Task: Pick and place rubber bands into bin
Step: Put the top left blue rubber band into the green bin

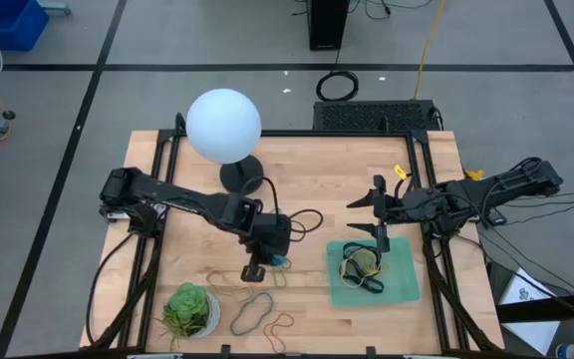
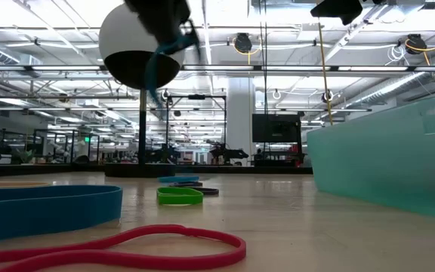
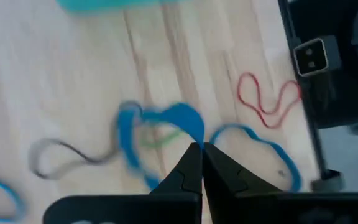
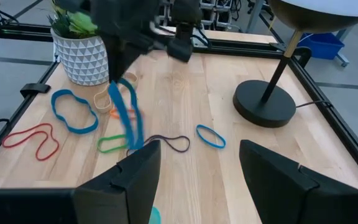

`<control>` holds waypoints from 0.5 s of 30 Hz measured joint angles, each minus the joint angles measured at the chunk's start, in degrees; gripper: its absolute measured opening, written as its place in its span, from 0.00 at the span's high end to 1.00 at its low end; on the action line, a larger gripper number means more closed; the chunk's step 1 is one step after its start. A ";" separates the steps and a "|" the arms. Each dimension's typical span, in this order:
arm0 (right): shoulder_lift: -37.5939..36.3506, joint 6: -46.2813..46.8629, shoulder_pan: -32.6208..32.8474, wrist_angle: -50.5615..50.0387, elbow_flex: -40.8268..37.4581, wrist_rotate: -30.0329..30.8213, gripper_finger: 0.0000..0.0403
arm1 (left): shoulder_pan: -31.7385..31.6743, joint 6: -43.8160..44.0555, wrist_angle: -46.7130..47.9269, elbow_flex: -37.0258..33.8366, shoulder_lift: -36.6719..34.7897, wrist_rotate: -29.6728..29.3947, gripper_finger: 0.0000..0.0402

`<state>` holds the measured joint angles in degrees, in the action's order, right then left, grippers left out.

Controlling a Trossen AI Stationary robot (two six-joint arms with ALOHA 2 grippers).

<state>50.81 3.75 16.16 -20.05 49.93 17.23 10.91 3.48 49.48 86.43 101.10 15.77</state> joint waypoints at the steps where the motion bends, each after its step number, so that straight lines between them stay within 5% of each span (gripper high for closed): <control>1: 0.00 -0.11 0.00 0.00 0.00 0.02 0.47 | 0.15 -0.99 0.03 0.96 0.00 -2.21 0.99; 8: -0.02 -4.82 0.00 2.00 -1.18 0.01 0.47 | -0.28 -5.79 -7.24 2.76 -1.81 -17.85 0.99; 15: 0.30 -16.68 0.00 25.61 -13.71 0.52 0.47 | -0.59 -6.41 -18.91 2.26 -3.48 -27.21 0.99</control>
<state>51.11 -12.94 16.16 5.55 36.22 17.75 10.32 -2.93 30.57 88.69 97.62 -11.43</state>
